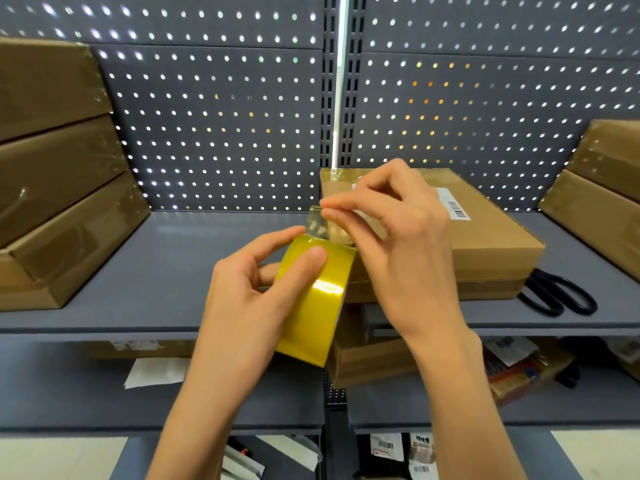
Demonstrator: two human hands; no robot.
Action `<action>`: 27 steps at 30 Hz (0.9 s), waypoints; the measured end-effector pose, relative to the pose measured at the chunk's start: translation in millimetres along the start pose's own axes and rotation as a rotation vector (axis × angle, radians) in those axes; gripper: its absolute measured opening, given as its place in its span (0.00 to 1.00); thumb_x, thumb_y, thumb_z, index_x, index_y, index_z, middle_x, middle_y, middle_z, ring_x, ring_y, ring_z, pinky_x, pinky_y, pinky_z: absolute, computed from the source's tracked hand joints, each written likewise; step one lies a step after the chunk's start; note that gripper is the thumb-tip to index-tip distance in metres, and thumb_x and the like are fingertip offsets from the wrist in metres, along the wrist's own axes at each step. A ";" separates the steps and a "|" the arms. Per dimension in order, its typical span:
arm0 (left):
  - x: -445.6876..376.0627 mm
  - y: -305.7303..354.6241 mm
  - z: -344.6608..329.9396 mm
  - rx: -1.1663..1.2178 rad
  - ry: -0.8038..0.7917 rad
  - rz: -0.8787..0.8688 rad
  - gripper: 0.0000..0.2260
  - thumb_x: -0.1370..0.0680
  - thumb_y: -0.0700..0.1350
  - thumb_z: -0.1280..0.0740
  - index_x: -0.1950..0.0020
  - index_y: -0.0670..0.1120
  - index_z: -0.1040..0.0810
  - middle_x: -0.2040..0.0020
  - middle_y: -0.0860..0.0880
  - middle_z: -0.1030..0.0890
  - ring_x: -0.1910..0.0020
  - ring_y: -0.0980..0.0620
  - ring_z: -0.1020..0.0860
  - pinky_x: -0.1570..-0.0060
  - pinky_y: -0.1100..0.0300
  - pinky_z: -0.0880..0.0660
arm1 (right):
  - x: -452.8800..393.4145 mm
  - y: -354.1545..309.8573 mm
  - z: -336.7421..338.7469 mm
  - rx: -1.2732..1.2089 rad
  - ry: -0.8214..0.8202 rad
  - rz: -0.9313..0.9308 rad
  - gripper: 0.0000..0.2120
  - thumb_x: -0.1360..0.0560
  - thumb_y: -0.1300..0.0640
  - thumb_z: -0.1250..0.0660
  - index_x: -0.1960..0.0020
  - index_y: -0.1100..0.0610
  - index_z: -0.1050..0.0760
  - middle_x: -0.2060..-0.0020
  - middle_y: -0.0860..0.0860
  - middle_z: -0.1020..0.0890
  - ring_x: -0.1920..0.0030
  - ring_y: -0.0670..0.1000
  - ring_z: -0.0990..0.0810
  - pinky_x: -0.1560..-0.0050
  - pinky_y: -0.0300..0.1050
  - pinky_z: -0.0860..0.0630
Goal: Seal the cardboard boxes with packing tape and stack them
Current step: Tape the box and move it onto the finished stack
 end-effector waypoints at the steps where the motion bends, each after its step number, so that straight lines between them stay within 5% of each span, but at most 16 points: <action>1: 0.5 0.2 -2.7 -0.019 -0.006 -0.002 0.17 0.34 0.53 0.26 0.47 0.52 0.19 0.71 0.44 0.20 0.69 0.53 0.26 0.71 0.64 0.29 | 0.0 0.8 1.8 0.007 0.003 0.011 0.04 0.26 0.59 0.30 0.54 0.58 0.17 0.60 0.52 0.25 0.58 0.49 0.29 0.57 0.49 0.29; 4: 1.4 0.1 -10.8 -0.040 0.005 -0.010 0.15 0.30 0.53 0.29 0.45 0.51 0.21 0.79 0.52 0.28 0.76 0.60 0.33 0.75 0.70 0.35 | 0.3 4.3 9.0 0.036 0.033 0.019 0.04 0.26 0.59 0.30 0.54 0.58 0.17 0.60 0.53 0.24 0.59 0.51 0.28 0.57 0.48 0.31; 9: 6.2 0.2 -19.7 -0.185 -0.002 -0.028 0.20 0.33 0.62 0.34 0.45 0.56 0.23 0.79 0.52 0.31 0.76 0.58 0.35 0.73 0.64 0.37 | 4.9 4.7 15.5 0.091 0.002 0.036 0.04 0.26 0.59 0.31 0.55 0.58 0.17 0.60 0.53 0.24 0.58 0.49 0.30 0.54 0.48 0.33; 14: 9.3 2.5 -23.3 -0.252 -0.066 -0.027 0.16 0.26 0.54 0.34 0.38 0.55 0.27 0.83 0.57 0.34 0.82 0.61 0.35 0.79 0.72 0.41 | 10.6 -3.3 26.4 0.167 -0.002 0.083 0.04 0.26 0.61 0.30 0.55 0.59 0.17 0.60 0.55 0.23 0.57 0.50 0.30 0.52 0.47 0.36; 19: 0.9 -7.9 -27.0 -0.352 -0.117 -0.023 0.21 0.26 0.58 0.36 0.34 0.57 0.28 0.74 0.64 0.38 0.77 0.55 0.30 0.77 0.68 0.41 | 10.4 -5.8 28.2 0.189 0.013 0.108 0.04 0.26 0.61 0.30 0.55 0.60 0.17 0.61 0.56 0.23 0.58 0.52 0.29 0.53 0.47 0.36; 20: -1.9 -12.7 -25.1 -0.372 -0.115 0.004 0.24 0.28 0.61 0.36 0.33 0.57 0.28 0.55 0.60 0.33 0.65 0.49 0.25 0.75 0.67 0.39 | 8.4 -7.3 29.0 0.173 0.030 0.118 0.04 0.26 0.61 0.30 0.55 0.60 0.17 0.61 0.56 0.23 0.59 0.53 0.28 0.53 0.47 0.35; 21: -2.5 -17.1 -21.8 -0.363 -0.101 0.039 0.28 0.31 0.65 0.37 0.33 0.56 0.27 0.75 0.48 0.31 0.75 0.54 0.30 0.74 0.66 0.37 | 5.8 -8.5 28.8 0.140 0.038 0.120 0.04 0.25 0.60 0.30 0.55 0.60 0.17 0.61 0.55 0.23 0.60 0.54 0.26 0.53 0.47 0.33; 22: -2.3 -20.9 -20.3 -0.312 -0.106 0.071 0.30 0.33 0.67 0.36 0.35 0.56 0.26 0.72 0.53 0.33 0.72 0.64 0.37 0.72 0.64 0.34 | 2.3 -7.7 28.1 0.095 0.040 0.110 0.04 0.25 0.60 0.30 0.55 0.60 0.17 0.61 0.55 0.23 0.60 0.54 0.25 0.54 0.48 0.30; 24: -1.1 -25.1 -24.8 -0.162 -0.161 0.127 0.26 0.33 0.70 0.32 0.42 0.57 0.21 0.67 0.32 0.26 0.67 0.54 0.29 0.66 0.51 0.28 | -9.5 1.8 24.4 0.010 0.027 0.072 0.04 0.25 0.59 0.30 0.55 0.58 0.17 0.60 0.52 0.25 0.60 0.53 0.25 0.56 0.52 0.27; 27: 6.1 -27.3 -32.3 0.003 -0.168 0.196 0.19 0.32 0.65 0.30 0.48 0.55 0.18 0.55 0.28 0.24 0.62 0.48 0.26 0.61 0.50 0.28 | -21.6 21.8 12.5 -0.060 -0.062 0.004 0.04 0.27 0.57 0.29 0.54 0.55 0.17 0.59 0.47 0.27 0.59 0.48 0.28 0.55 0.44 0.31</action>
Point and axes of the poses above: each hand's wrist, its own x-axis away from the middle knuckle, its own z-axis out of the back of the hand, y = z × x, the point moved 5 cm from there along -x, towards the middle knuckle
